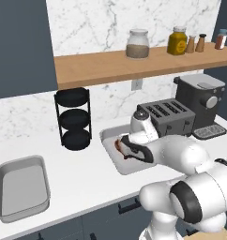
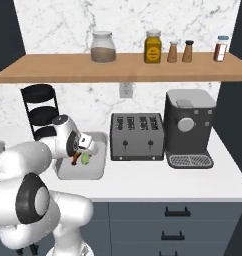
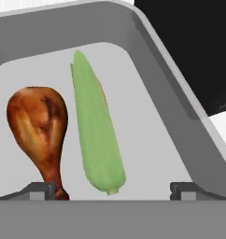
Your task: Place one corn and one chicken drumstick in each tupperware on the nearby counter, to pack two identical lunches.
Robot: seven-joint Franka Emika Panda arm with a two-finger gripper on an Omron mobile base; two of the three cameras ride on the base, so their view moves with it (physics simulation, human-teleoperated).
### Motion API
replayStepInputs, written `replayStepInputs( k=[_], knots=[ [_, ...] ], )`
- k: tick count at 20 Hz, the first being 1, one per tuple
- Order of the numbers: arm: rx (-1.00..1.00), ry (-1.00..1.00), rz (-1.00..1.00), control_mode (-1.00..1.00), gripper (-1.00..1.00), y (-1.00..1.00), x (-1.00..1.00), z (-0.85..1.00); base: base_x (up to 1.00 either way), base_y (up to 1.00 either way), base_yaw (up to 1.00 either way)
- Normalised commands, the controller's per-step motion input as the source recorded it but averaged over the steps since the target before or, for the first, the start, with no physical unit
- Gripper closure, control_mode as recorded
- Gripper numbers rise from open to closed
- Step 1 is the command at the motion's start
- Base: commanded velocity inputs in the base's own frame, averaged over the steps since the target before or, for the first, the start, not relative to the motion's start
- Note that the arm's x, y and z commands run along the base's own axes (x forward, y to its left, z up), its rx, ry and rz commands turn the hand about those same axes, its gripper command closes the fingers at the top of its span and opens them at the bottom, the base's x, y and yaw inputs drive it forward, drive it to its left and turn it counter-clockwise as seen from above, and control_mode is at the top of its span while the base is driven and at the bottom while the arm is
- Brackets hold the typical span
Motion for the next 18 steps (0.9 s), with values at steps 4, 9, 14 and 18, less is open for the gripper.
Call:
replayStepInputs(
  k=[4,9,14,18],
  knots=[
    [0.02,-0.11,-0.01,-1.00,-1.00,-0.21,-0.97,0.71,0.00,0.00,0.00],
    [0.03,-0.17,0.00,-1.00,-1.00,-0.26,-1.00,0.74,0.00,0.00,0.00],
    [0.01,-0.14,0.00,-1.00,-1.00,-0.12,-0.97,0.74,0.00,0.00,0.00],
    [0.00,-0.12,0.00,-1.00,-1.00,0.00,-0.79,0.81,0.00,0.00,0.00]
  ],
)
